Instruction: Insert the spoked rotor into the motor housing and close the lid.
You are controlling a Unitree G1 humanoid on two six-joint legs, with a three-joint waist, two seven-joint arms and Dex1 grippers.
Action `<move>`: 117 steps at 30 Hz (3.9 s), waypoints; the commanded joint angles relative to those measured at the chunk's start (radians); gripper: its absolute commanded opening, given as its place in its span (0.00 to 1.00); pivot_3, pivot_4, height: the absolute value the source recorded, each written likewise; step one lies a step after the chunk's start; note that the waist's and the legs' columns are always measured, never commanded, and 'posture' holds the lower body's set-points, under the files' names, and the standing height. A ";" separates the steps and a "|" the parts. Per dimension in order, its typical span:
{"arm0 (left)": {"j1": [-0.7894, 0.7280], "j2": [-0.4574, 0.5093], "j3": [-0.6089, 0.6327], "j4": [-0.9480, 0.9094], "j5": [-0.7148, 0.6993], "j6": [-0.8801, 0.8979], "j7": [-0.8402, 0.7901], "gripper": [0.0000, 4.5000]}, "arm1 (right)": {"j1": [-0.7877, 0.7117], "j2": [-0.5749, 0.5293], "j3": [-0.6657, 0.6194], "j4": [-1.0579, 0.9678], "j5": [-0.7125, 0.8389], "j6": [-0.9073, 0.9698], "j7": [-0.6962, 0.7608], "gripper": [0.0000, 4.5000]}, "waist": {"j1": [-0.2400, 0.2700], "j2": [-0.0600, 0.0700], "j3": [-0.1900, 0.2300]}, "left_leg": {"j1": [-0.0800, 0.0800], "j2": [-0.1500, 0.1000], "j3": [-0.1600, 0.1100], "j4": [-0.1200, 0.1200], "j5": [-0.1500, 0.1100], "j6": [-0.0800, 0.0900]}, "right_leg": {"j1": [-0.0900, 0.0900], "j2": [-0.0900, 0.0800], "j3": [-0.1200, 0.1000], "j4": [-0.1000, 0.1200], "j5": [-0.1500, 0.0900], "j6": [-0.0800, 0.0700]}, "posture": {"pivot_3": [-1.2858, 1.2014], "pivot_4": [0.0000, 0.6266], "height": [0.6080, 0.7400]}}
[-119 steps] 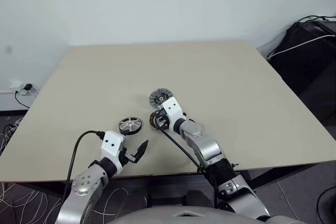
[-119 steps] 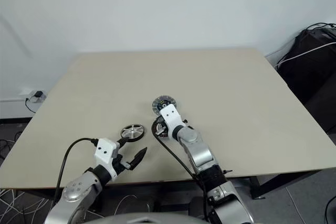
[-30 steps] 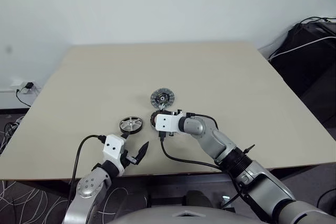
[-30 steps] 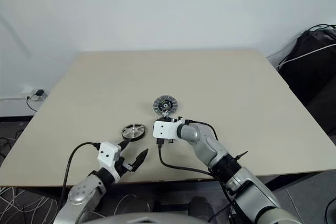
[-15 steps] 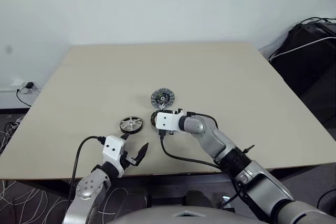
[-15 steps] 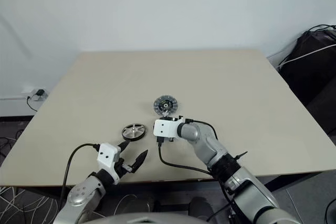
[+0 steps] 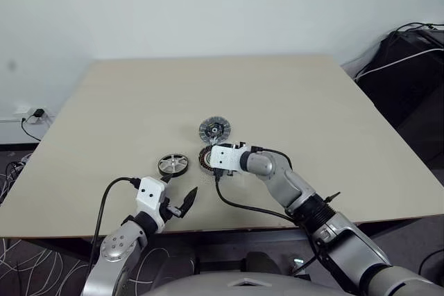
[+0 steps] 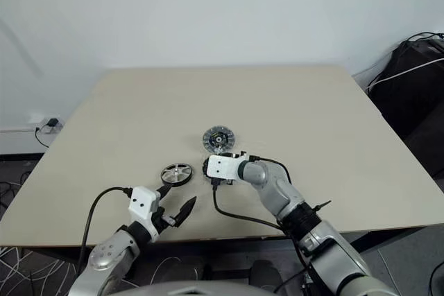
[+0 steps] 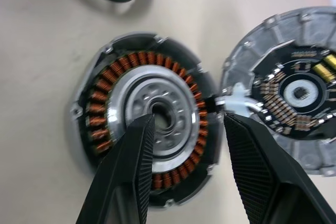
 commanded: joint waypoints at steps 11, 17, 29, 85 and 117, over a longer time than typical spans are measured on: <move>-0.002 -0.001 0.000 -0.068 -0.003 0.013 0.012 1.00 | -0.012 0.035 0.005 0.020 -0.008 -0.001 -0.005 0.50 | 0.000 0.000 0.000 | 0.000 0.000 0.000 0.000 0.000 0.000 | 0.000 0.000 0.000 0.000 0.000 0.000 | 0.52 0.00 1.00; 0.003 0.000 -0.003 -0.067 -0.003 0.009 0.016 1.00 | -0.019 0.053 0.001 0.042 -0.012 -0.002 -0.012 0.50 | -0.001 0.000 -0.001 | 0.001 0.000 0.000 0.000 0.000 0.000 | 0.001 0.000 0.000 0.000 0.000 0.000 | 0.52 0.00 1.00; 0.010 -0.002 -0.001 -0.047 -0.003 -0.010 0.012 1.00 | -0.066 0.087 -0.019 0.159 -0.018 -0.004 -0.082 0.50 | 0.000 0.000 -0.003 | 0.001 0.000 0.000 0.001 0.000 -0.001 | 0.001 0.000 0.000 0.001 0.000 0.000 | 0.52 0.00 1.00; -0.002 -0.019 -0.011 0.006 0.001 -0.037 0.002 1.00 | -0.086 0.362 -0.352 -0.217 0.472 1.026 -0.228 0.50 | -0.017 0.004 0.000 | -0.002 0.000 -0.002 -0.003 0.000 -0.002 | -0.005 0.001 0.001 0.002 0.000 -0.004 | 0.52 0.00 1.00; 0.006 -0.020 -0.007 0.003 -0.003 -0.043 0.013 1.00 | -0.167 0.389 -0.388 0.029 0.565 0.918 -0.319 0.50 | -0.025 0.005 0.000 | -0.002 0.000 -0.002 -0.003 0.000 -0.002 | -0.005 0.001 0.001 0.002 0.000 -0.003 | 0.52 0.00 1.00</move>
